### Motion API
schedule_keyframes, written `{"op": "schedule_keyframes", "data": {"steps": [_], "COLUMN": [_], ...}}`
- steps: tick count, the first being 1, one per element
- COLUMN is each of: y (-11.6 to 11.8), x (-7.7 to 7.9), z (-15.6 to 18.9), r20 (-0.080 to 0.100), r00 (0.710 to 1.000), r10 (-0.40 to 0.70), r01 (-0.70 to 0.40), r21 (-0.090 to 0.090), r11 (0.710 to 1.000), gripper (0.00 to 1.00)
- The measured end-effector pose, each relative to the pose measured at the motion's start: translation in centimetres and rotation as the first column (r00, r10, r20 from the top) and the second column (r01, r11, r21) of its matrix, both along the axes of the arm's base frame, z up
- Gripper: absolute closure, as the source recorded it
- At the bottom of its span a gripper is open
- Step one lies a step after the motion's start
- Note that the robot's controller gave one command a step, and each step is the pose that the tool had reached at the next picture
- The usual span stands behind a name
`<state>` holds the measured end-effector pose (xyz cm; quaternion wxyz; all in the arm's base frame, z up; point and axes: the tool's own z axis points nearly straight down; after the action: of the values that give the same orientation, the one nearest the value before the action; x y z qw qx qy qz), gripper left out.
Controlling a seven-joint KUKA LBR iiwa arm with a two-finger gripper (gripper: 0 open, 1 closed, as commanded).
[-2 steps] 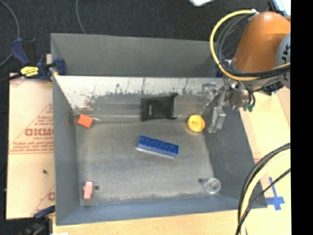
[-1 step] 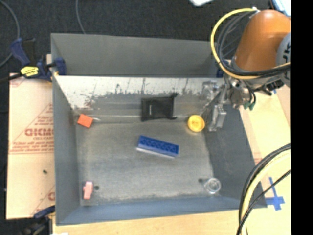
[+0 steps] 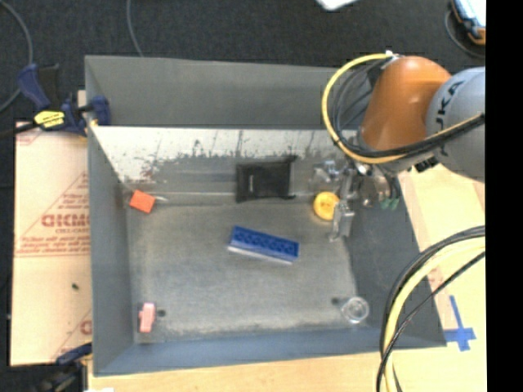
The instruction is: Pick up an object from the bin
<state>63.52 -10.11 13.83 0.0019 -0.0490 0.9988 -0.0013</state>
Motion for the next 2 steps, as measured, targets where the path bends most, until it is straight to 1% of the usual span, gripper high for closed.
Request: {"op": "schedule_keyframes", "data": {"steps": [1,2], "y": [-0.9,1.9], "x": [0.7,1.8], "z": [-2.3,-6.6], "r20": [0.005,0.003], "r00": [0.969,0.992], "r10": [-0.246,0.124], "r01": [0.246,-0.124], "r21": [0.002,-0.003], "r11": [0.969,0.992], "gripper": [0.00,1.00]}}
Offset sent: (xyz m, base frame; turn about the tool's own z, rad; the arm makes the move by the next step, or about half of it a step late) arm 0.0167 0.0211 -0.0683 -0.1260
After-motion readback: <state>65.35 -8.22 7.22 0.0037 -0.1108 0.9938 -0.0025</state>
